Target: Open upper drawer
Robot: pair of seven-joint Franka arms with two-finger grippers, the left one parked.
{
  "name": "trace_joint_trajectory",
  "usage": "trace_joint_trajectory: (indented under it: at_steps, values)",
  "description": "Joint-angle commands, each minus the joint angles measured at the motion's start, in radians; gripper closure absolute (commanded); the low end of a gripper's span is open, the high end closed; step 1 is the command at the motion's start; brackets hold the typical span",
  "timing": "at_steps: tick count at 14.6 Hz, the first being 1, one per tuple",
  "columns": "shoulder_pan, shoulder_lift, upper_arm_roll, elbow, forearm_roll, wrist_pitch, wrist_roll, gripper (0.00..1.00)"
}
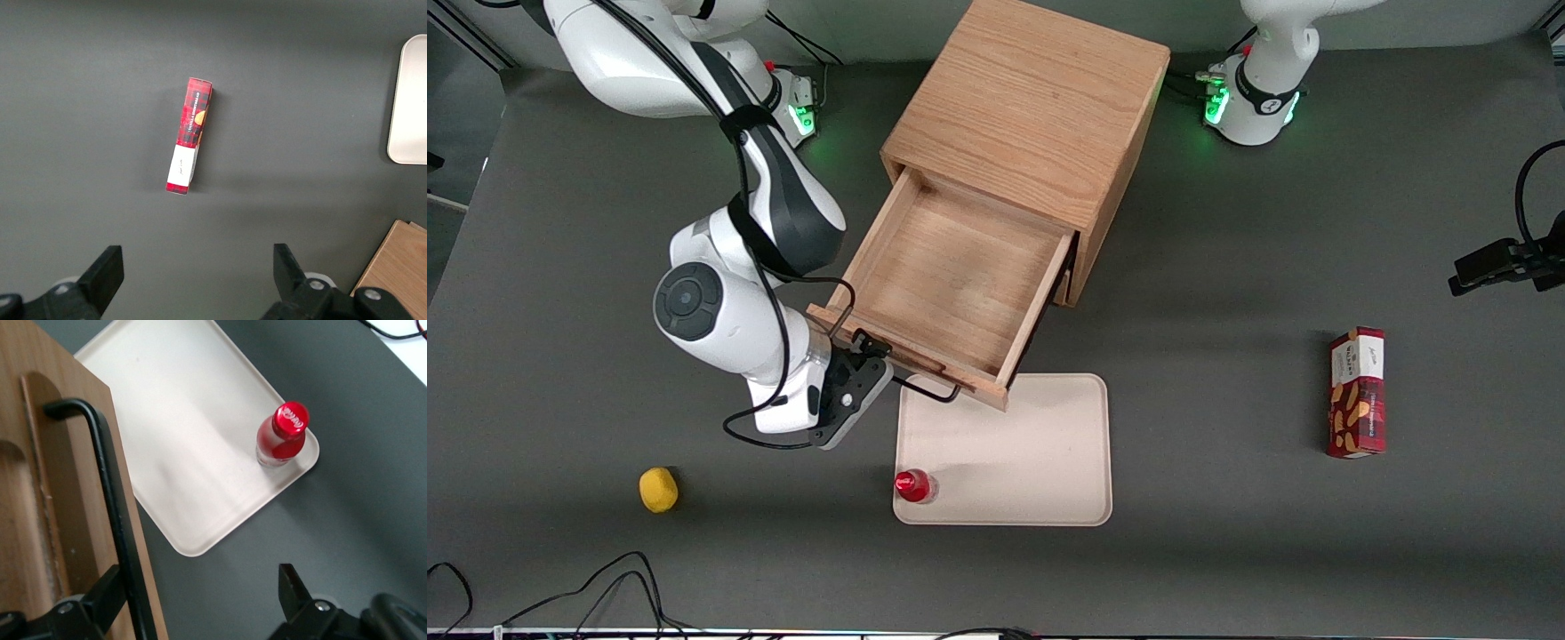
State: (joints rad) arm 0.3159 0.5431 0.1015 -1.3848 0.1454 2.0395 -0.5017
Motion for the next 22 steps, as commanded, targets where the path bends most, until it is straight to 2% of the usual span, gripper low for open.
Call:
trace_joint_trajectory:
  at_steps: [1, 5, 7, 9, 11, 13, 15, 17, 18, 22]
  values:
    - [-0.017, -0.026, -0.003, 0.032, 0.065, -0.047, -0.024, 0.00]
    - [-0.056, -0.110, -0.002, 0.050, 0.103, -0.130, -0.006, 0.00]
    - [-0.131, -0.213, -0.002, 0.001, 0.105, -0.153, 0.008, 0.00]
    - [-0.242, -0.294, -0.005, -0.036, 0.109, -0.263, 0.023, 0.00]
    - [-0.285, -0.353, -0.076, -0.040, 0.120, -0.381, 0.115, 0.00]
    - [-0.302, -0.419, -0.124, -0.071, 0.103, -0.452, 0.303, 0.00]
    - [-0.334, -0.503, -0.123, -0.150, 0.047, -0.470, 0.562, 0.00]
    - [-0.336, -0.558, -0.114, -0.210, -0.077, -0.472, 0.719, 0.00]
    - [-0.336, -0.571, -0.112, -0.223, -0.113, -0.482, 0.751, 0.00]
    - [-0.359, -0.572, -0.105, -0.221, -0.133, -0.506, 0.743, 0.00]
